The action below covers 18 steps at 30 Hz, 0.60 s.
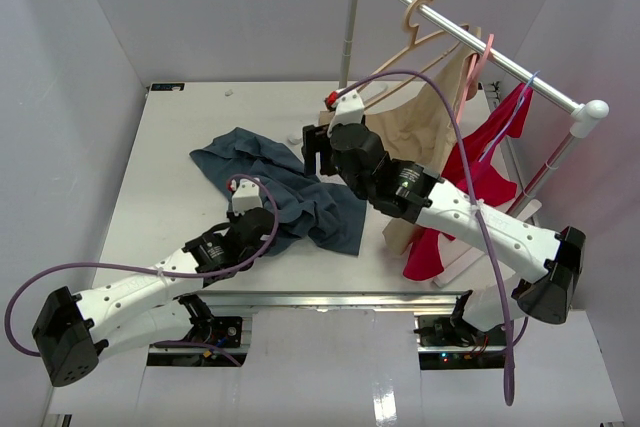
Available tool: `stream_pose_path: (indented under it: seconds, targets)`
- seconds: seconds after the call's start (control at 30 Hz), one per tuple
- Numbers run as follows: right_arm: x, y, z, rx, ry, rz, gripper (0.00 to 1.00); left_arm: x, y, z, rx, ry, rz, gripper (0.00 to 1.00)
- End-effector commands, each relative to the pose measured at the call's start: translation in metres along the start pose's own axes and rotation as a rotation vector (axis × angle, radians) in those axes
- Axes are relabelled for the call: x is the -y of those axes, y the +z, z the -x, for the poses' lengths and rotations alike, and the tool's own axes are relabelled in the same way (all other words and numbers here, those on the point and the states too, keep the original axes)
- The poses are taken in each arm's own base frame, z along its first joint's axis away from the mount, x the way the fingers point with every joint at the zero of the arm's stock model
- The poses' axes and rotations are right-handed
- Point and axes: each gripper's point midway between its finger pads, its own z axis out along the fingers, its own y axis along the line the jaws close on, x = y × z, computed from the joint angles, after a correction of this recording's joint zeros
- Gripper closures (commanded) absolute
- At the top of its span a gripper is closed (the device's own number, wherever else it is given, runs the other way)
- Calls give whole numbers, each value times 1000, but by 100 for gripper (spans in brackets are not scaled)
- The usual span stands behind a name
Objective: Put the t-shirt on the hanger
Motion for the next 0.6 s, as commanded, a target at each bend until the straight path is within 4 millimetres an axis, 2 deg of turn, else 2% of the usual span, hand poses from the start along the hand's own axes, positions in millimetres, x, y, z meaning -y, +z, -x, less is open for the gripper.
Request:
stream_pose_path:
  seconds: [0.0,0.1,0.23,0.47,0.57]
  targets:
    - [34,4,27,81,82,-283,21,6,3,5,30,-13,-29,100]
    - [51,3,50,154,133,-401,16,10,3,3,19,-8,-45,100]
    - [78,16,76,207,217,-485,14,12,1,4,20,-13,-62,100]
    - [100,35,104,270,276,-572,14,15,-4,6,29,-26,-106,100]
    - [111,45,107,277,282,-605,14,18,-4,4,22,-19,-116,100]
